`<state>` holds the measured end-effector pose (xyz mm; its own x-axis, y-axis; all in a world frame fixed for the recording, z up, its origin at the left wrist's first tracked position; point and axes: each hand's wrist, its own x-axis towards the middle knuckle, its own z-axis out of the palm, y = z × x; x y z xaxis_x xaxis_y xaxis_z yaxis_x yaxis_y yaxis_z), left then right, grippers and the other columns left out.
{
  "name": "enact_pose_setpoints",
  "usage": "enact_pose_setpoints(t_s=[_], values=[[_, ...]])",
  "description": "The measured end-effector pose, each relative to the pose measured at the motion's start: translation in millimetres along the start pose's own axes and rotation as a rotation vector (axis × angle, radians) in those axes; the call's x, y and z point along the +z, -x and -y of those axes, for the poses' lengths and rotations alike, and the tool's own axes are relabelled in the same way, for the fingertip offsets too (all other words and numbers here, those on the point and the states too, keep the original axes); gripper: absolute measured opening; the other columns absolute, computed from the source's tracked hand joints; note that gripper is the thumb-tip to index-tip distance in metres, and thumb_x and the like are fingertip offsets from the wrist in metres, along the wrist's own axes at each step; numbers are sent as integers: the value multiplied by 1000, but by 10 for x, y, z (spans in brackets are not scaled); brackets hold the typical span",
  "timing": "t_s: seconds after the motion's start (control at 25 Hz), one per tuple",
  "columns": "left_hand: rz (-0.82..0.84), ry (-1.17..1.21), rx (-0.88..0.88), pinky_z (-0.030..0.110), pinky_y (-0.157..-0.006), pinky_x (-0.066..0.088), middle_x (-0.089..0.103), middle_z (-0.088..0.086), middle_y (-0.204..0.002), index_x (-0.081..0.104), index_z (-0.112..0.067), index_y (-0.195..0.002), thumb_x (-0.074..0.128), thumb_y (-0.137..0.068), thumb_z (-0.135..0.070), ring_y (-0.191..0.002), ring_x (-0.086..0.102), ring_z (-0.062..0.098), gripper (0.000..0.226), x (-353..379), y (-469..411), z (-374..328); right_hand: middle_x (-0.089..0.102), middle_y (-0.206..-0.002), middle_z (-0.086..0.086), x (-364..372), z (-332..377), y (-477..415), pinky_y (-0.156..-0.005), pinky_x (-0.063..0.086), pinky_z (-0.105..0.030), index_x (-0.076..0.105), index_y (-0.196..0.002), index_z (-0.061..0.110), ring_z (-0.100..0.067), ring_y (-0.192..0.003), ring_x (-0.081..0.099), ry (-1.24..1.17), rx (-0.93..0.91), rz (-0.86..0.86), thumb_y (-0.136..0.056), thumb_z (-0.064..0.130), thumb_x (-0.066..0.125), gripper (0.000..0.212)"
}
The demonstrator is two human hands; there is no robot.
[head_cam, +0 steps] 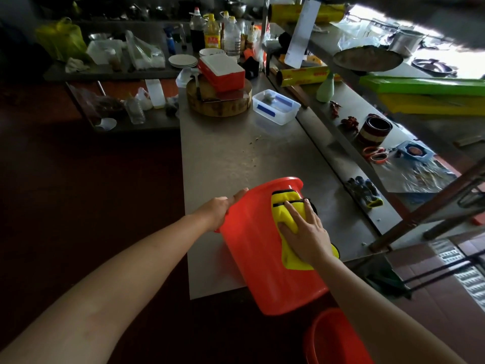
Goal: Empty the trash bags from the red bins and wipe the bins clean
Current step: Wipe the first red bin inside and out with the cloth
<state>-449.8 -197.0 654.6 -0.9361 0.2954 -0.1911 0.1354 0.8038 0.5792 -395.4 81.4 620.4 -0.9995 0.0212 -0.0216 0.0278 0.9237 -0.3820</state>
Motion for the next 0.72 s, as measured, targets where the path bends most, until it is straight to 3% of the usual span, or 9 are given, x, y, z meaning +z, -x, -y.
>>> enact_pose_setpoints(t_s=[0.04, 0.12, 0.28, 0.32, 0.4, 0.52, 0.64, 0.72], values=[[19, 6, -4, 39, -74, 59, 54, -8, -79, 64, -49, -108, 38, -93, -73, -71, 62, 19, 39, 4, -5, -21, 2, -169, 5, 25, 30, 20, -110, 37, -54, 8, -144, 71, -32, -151, 21, 27, -5, -7, -81, 89, 23, 67], [68, 32, -41, 32, -63, 58, 50, -1, -83, 45, -54, -139, 35, -98, -58, -67, 63, 18, 43, -18, 2, -71, 1, -169, -1, 144, 158, 118, -111, 32, -59, 11, -148, 65, -41, -150, 18, 156, -88, -47, -84, 83, 28, 68], [97, 100, -91, 26, -58, 53, 53, 3, -86, 47, -48, -140, 16, -71, -85, -68, 65, 21, 84, -30, -69, -91, -2, -169, -10, 548, 587, 376, -111, 12, -75, 28, -150, 53, -57, -147, -2, 470, -365, -62, -85, 67, 54, 71], [121, 66, -81, 22, -56, 48, 52, 3, -87, 40, -51, -145, 11, -67, -81, -67, 61, 17, 88, -35, -79, -90, -7, -169, -12, 656, 678, 427, -110, 6, -77, 28, -152, 50, -59, -146, -12, 585, -422, -15, -87, 62, 57, 73], [132, 13, -49, 21, -55, 43, 49, 2, -88, 30, -60, -146, 10, -74, -75, -68, 54, 16, 77, -53, -79, -82, -19, -166, -13, 779, 750, 479, -109, -3, -78, 22, -156, 46, -60, -142, -24, 748, -488, 66, -91, 57, 58, 75], [114, 35, -30, 26, -62, 47, 47, -1, -88, 38, -59, -139, 13, -69, -89, -73, 54, 18, 80, -37, -123, -20, -12, -169, -7, 656, 648, 428, -114, 0, -72, 29, -154, 46, -50, -149, -17, 650, -520, 27, -90, 60, 56, 70], [45, -17, 27, 39, -84, 55, 50, -17, -96, 44, -49, -143, 31, -99, -63, -93, 58, 18, 48, 2, -121, 33, 4, -170, 0, 331, 345, 310, -118, 17, -63, 32, -149, 54, -40, -154, 7, 408, -416, -69, -88, 69, 46, 65], [51, -98, 49, 32, -75, 56, 53, -11, -94, 38, -45, -149, 37, -101, -52, -83, 60, 16, 49, 7, -127, 84, 10, -169, 3, 147, 87, 224, -116, 28, -55, 26, -149, 58, -35, -153, 17, 236, -265, -88, -89, 75, 37, 64]])
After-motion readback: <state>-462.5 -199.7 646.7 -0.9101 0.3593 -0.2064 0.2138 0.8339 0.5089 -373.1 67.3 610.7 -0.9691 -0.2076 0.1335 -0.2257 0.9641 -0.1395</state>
